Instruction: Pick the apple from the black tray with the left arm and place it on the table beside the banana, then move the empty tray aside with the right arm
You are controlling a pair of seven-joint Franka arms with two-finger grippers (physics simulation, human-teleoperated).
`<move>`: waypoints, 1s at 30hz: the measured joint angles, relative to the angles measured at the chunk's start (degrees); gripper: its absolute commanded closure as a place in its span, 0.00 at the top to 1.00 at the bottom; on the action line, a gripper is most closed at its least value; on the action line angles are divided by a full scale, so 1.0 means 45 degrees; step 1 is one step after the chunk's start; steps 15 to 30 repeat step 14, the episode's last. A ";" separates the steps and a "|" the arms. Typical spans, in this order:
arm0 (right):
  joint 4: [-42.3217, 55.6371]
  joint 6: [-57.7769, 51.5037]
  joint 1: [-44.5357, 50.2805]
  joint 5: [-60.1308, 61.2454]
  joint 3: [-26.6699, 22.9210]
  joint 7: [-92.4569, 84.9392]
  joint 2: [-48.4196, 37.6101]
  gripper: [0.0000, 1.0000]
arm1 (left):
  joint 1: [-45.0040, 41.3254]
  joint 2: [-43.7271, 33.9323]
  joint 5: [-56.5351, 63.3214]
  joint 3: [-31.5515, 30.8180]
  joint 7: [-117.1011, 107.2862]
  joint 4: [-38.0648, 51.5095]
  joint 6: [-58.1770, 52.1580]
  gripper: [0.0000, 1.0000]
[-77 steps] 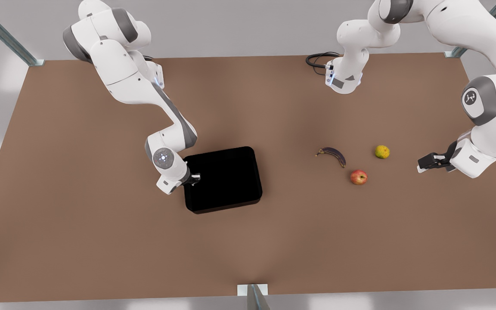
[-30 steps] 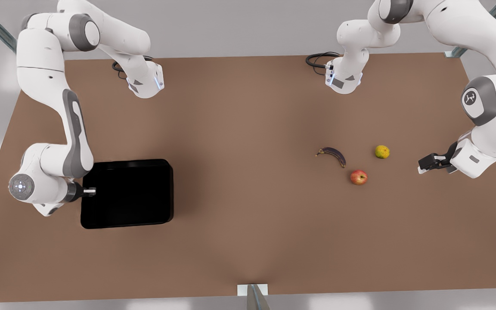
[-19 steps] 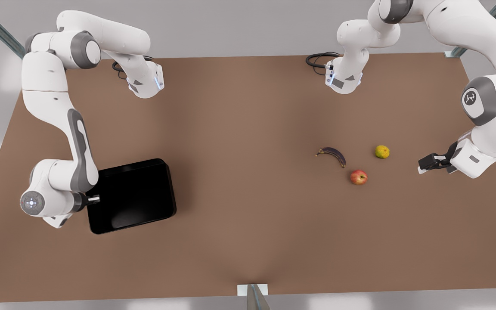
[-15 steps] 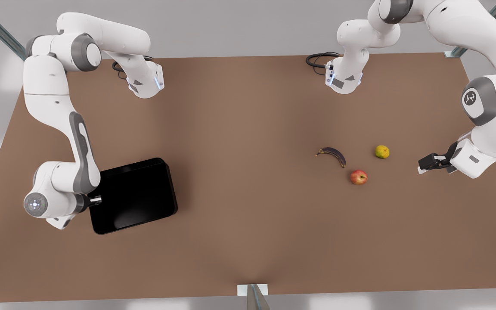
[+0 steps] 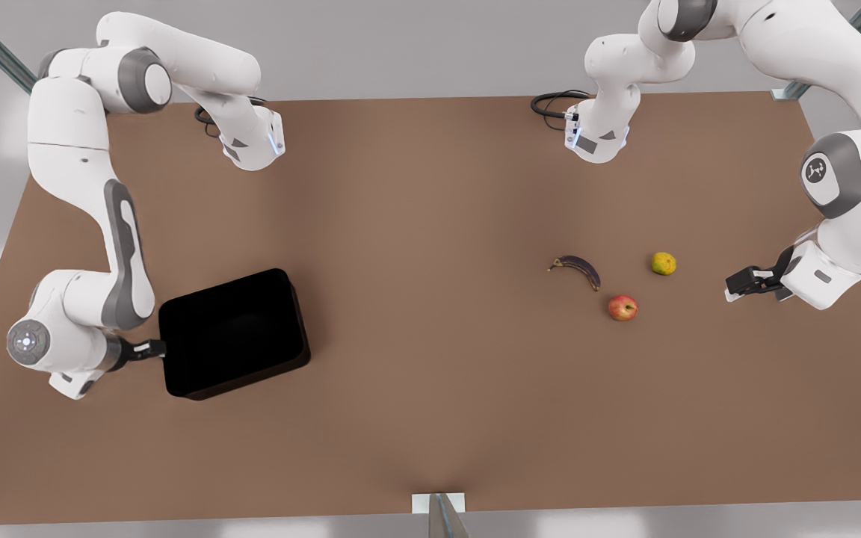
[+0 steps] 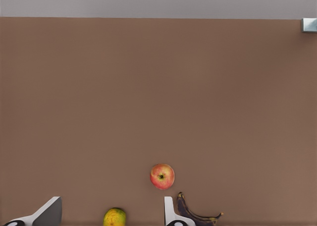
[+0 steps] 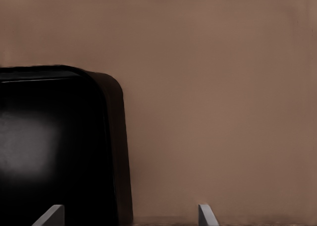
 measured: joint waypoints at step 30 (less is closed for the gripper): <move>0.0590 -0.4883 0.1400 0.0700 0.1070 0.0937 -0.5569 1.00 | 0.0002 0.0000 -0.0007 -0.0003 -0.0012 0.0000 0.0000 1.00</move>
